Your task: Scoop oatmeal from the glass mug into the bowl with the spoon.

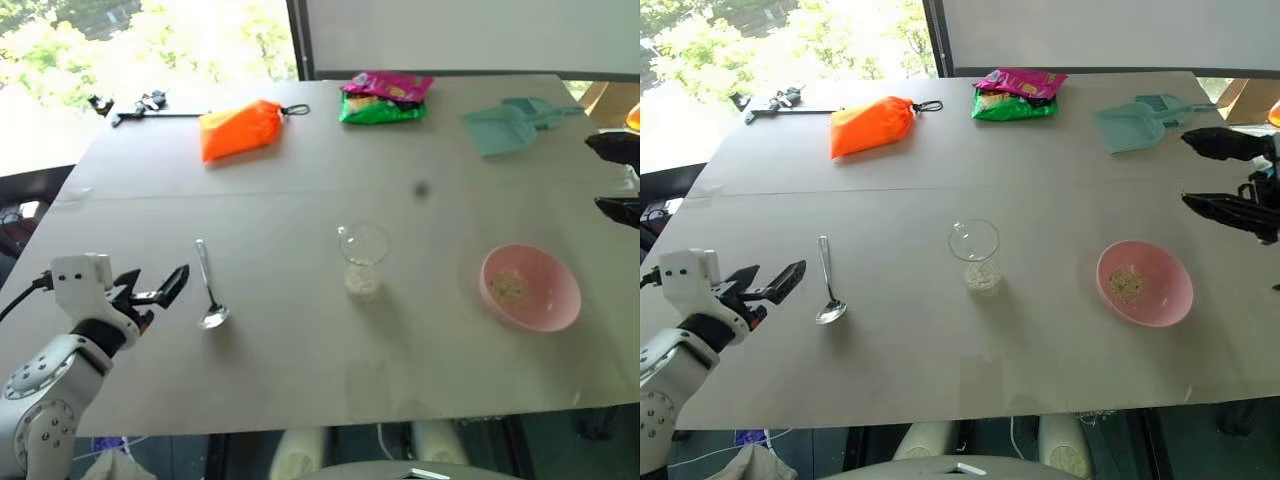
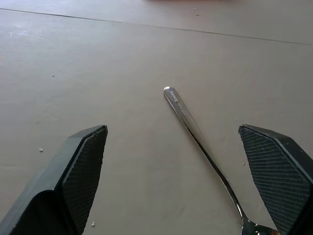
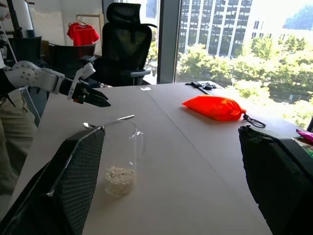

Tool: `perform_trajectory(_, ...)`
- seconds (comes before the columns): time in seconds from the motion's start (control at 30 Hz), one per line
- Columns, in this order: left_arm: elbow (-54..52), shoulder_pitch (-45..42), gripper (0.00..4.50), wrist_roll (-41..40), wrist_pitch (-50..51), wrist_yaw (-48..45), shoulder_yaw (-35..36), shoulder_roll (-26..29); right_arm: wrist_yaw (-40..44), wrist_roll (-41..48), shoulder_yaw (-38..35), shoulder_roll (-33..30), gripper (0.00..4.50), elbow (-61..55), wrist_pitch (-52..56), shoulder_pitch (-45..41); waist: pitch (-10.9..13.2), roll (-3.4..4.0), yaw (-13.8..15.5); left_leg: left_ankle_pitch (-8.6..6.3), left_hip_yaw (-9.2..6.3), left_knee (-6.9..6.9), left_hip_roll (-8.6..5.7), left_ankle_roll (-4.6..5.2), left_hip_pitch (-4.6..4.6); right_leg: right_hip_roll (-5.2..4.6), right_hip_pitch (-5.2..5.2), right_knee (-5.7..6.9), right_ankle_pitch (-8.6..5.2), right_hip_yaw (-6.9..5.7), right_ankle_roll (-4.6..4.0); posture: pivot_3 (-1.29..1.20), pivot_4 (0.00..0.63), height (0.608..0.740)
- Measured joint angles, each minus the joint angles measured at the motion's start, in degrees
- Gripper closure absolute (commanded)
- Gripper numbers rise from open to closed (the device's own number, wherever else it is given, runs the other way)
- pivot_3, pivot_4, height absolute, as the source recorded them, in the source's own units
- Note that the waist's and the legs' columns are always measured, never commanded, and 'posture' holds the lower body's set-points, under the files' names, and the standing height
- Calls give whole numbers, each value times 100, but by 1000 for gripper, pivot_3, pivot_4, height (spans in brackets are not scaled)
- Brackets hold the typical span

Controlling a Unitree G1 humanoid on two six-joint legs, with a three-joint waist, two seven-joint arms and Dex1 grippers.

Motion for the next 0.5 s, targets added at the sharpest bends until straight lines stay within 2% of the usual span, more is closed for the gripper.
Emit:
perform_trajectory(0.33,-66,-270,51,92,538,97,-325,14,6,351,-12,-204,91,-604,1,338,0,-1,-3,-7,-3,2,1,13,0,1,0,2,0,-1,0,0,150,740)
perform_trajectory(0.5,-328,-644,51,29,1599,773,-528,51,10,352,-12,-242,91,-598,-28,378,0,-1,-3,-8,-4,2,-1,14,0,2,0,3,0,-2,0,0,150,740)
